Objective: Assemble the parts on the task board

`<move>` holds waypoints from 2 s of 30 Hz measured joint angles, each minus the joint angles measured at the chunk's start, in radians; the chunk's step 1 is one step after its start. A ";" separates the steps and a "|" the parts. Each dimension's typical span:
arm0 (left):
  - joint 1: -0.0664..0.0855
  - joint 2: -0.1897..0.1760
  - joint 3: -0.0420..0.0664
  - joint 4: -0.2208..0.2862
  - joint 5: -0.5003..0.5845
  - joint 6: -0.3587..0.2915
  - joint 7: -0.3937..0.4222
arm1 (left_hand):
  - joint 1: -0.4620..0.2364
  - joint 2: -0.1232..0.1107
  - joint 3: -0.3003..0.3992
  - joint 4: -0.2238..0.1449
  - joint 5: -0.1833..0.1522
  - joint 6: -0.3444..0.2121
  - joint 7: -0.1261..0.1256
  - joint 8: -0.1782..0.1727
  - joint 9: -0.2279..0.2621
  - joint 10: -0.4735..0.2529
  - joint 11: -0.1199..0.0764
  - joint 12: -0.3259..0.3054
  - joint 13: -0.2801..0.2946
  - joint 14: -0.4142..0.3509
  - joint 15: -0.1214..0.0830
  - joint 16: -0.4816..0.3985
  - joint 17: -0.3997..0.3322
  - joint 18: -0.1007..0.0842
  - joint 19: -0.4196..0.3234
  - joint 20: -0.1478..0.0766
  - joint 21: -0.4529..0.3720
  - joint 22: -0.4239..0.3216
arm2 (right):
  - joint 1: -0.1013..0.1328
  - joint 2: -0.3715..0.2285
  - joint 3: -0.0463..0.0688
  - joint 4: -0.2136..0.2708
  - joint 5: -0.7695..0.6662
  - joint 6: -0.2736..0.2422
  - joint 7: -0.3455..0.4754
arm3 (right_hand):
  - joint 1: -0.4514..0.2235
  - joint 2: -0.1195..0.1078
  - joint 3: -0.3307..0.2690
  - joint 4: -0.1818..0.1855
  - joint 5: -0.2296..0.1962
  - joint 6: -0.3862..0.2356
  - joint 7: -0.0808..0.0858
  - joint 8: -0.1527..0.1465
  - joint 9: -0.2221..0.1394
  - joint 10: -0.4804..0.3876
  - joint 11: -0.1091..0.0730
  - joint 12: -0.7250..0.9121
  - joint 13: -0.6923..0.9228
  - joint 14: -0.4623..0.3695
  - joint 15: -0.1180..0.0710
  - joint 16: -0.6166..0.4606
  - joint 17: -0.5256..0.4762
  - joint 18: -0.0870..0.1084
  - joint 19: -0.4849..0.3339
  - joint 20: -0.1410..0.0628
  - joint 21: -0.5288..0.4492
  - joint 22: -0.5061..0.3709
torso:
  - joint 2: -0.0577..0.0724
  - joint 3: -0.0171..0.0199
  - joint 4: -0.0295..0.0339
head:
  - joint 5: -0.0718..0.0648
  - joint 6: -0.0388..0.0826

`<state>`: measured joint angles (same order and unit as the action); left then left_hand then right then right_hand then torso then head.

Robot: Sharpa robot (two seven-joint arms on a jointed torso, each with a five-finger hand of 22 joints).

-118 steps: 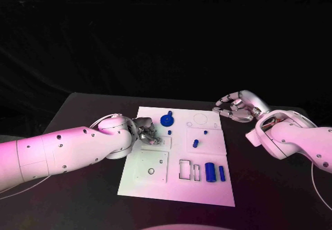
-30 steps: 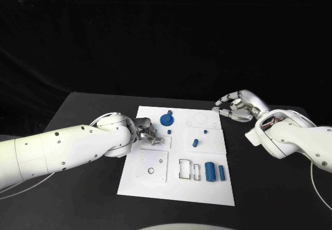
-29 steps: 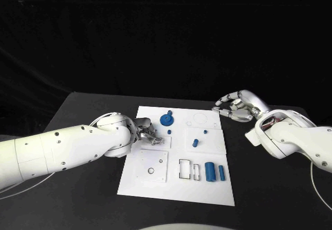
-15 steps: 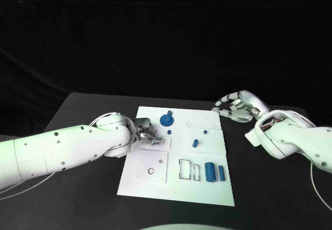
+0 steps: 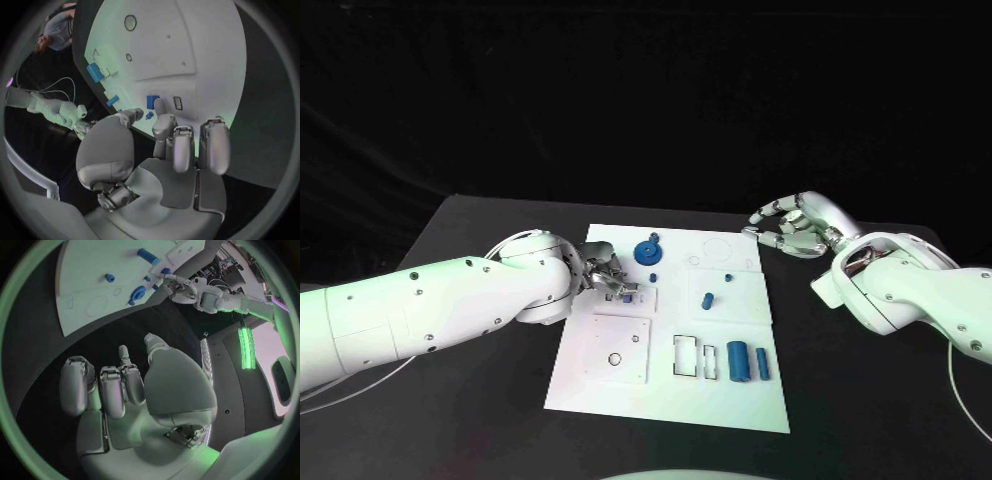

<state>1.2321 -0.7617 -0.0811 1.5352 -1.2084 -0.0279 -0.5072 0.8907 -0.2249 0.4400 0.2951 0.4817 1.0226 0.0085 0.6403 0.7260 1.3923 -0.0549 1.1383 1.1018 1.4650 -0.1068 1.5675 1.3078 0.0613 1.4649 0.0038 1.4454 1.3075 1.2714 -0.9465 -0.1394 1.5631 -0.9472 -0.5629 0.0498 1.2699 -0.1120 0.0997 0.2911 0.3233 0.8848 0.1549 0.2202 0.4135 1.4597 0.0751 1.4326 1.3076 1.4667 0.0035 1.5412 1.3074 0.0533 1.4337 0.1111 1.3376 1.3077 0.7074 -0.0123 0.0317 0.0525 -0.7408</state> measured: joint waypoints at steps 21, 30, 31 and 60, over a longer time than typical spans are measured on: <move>0.050 -0.023 0.015 0.024 0.017 0.019 -0.002 | 0.049 -0.011 -0.048 -0.003 0.000 -0.045 0.022 -0.025 -0.006 -0.077 0.014 -0.130 -0.130 0.002 0.005 -0.021 0.000 0.000 -0.029 0.006 -0.055 -0.083 | -0.002 0.001 0.000 -0.008 0.000 0.000 0.000 | 0.000 0.000 0.000 0.000 0.000 0.000 0.000 0.000 0.000 0.000 0.000 0.000 0.000 0.000 0.000 0.000 0.000 0.000 0.000 0.000 0.000 0.000 | -0.002 -0.0002 0.0008 | 0.001 0.008; 0.086 -0.044 0.016 0.029 0.107 0.029 0.001 | 0.148 0.003 -0.113 -0.002 0.006 -0.209 0.107 -0.128 -0.064 -0.306 0.091 -0.366 -0.364 -0.024 0.076 -0.209 -0.051 0.077 -0.214 0.056 -0.335 -0.484 | -0.003 0.001 -0.001 -0.014 0.001 0.000 0.000 | -0.010 0.002 -0.006 0.000 0.000 0.000 0.000 0.000 0.000 0.000 0.000 0.000 0.000 0.000 0.000 -0.004 0.001 0.000 0.000 0.000 -0.003 0.000 | -0.004 0.0020 0.0005 | 0.003 0.012; 0.087 -0.047 0.016 0.031 0.123 0.030 0.001 | 0.152 0.007 -0.125 -0.002 0.006 -0.225 0.114 -0.133 -0.069 -0.327 0.101 -0.381 -0.379 -0.050 0.083 -0.254 -0.101 0.095 -0.249 0.063 -0.399 -0.564 | -0.003 0.001 -0.002 -0.014 0.001 0.000 0.000 | -0.010 0.002 -0.006 0.000 0.000 0.000 0.000 0.000 0.000 0.000 0.000 0.000 0.000 0.000 0.000 -0.004 0.001 0.000 0.000 0.000 -0.004 0.000 | -0.004 0.0027 0.0009 | 0.003 0.012; 0.095 0.024 -0.042 -0.030 0.241 0.058 -0.003 | 0.217 0.095 -0.309 0.000 -0.102 -0.177 0.088 -0.086 -0.164 -0.243 0.071 -0.217 -0.389 0.002 0.066 -0.044 0.000 0.015 -0.005 0.041 -0.085 -0.086 | -0.021 -0.001 -0.007 -0.025 0.016 0.000 -0.001 | -0.009 0.001 -0.006 0.000 0.000 -0.004 -0.004 0.000 0.000 -0.004 -0.004 -0.010 0.000 0.000 0.000 -0.010 0.000 0.000 -0.007 -0.007 -0.024 0.000 | -0.031 0.0110 0.0089 | 0.008 -0.011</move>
<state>1.3268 -0.7377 -0.1227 1.5057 -0.9670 0.0299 -0.5104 1.1078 -0.1303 0.1309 0.2951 0.3795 0.8458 0.0961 0.5544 0.5619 1.1497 0.0160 0.9208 0.7127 1.4669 -0.0411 1.5239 1.3081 0.0762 1.4600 0.0449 1.3606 1.2214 1.2508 -0.9474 -0.1460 1.5386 -0.9316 -0.5631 0.0486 1.2606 -0.1106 0.0941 0.2912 0.3233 0.8811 0.1513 0.2201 0.4135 1.4560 0.0714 1.4227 1.3074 1.4667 0.0035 1.5316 1.3078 0.0533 1.4266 0.1040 1.3136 1.3080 0.6762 -0.0012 0.0407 0.0603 -0.7515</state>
